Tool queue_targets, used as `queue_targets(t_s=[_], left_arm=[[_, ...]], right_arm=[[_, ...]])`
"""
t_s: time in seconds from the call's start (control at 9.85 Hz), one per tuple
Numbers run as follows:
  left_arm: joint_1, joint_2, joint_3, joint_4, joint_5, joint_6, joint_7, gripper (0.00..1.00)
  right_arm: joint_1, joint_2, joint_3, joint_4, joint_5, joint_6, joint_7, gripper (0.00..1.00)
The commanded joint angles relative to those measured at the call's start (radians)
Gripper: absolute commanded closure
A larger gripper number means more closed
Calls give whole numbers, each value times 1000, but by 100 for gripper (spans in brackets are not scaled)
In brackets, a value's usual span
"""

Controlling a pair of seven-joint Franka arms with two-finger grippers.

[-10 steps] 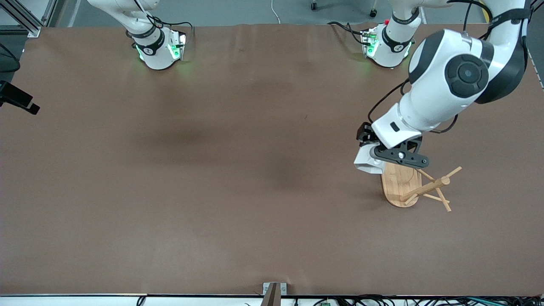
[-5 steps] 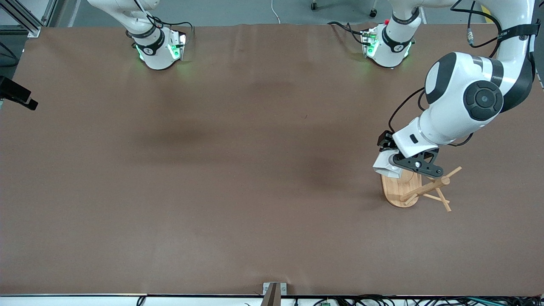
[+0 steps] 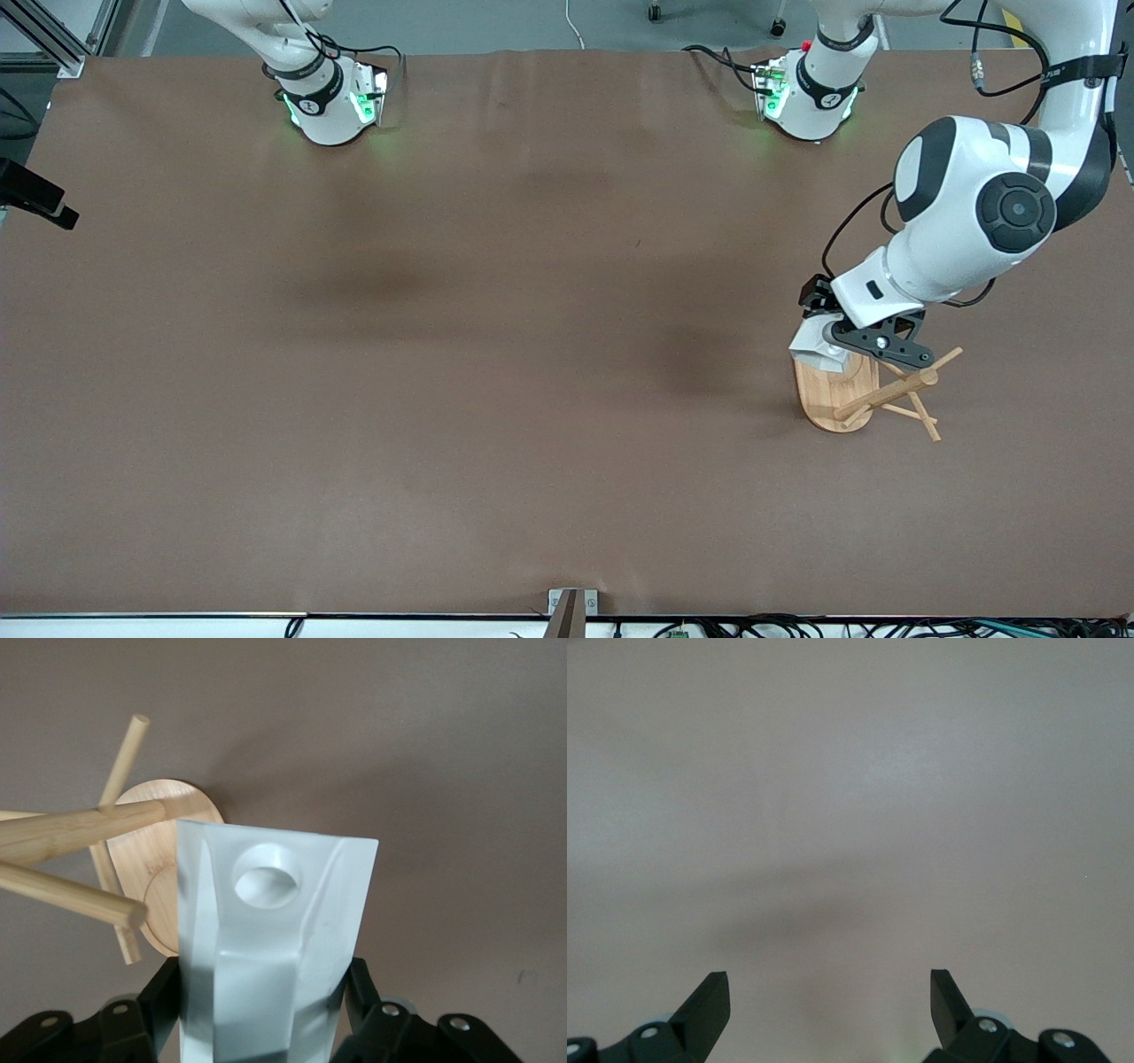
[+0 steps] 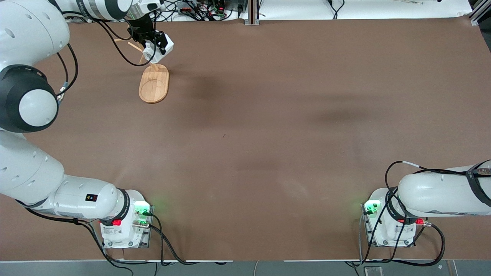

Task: Hang cup on rack
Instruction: 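Lower the cup with the left gripper onto a rack peg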

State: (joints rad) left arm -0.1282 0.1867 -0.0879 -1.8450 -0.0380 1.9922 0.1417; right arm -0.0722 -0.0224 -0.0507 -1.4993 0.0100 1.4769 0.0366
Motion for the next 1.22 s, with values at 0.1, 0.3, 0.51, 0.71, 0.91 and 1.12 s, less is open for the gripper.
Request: queue_targets(t_s=[0.1,0.3,0.51,0.71,0.91,1.12], left_arm=[[-5,17,20,-45,-16,68,32,100],[-5,26,31,-49,-16,83,36,100],[-4,28,52,-49,-17,83,70,100],[-4,28,74,-49,-51,83,110,100],[-2,40,108,-46,-94,86,162,100],[-1,56,123,-43,-94,109,180,99]], right_arm=[[0,9,3,22,-21,-15,-11,0],[-1,9,2,22,-19,-15,-11,0],[-3,9,2,22,-19,-15,-9,0],[-3,9,2,22,-19,-15,-9,0],[-3,10,2,22,-19,-13,-9,0],[-6,10,2,22,-19,-15,-12,0]])
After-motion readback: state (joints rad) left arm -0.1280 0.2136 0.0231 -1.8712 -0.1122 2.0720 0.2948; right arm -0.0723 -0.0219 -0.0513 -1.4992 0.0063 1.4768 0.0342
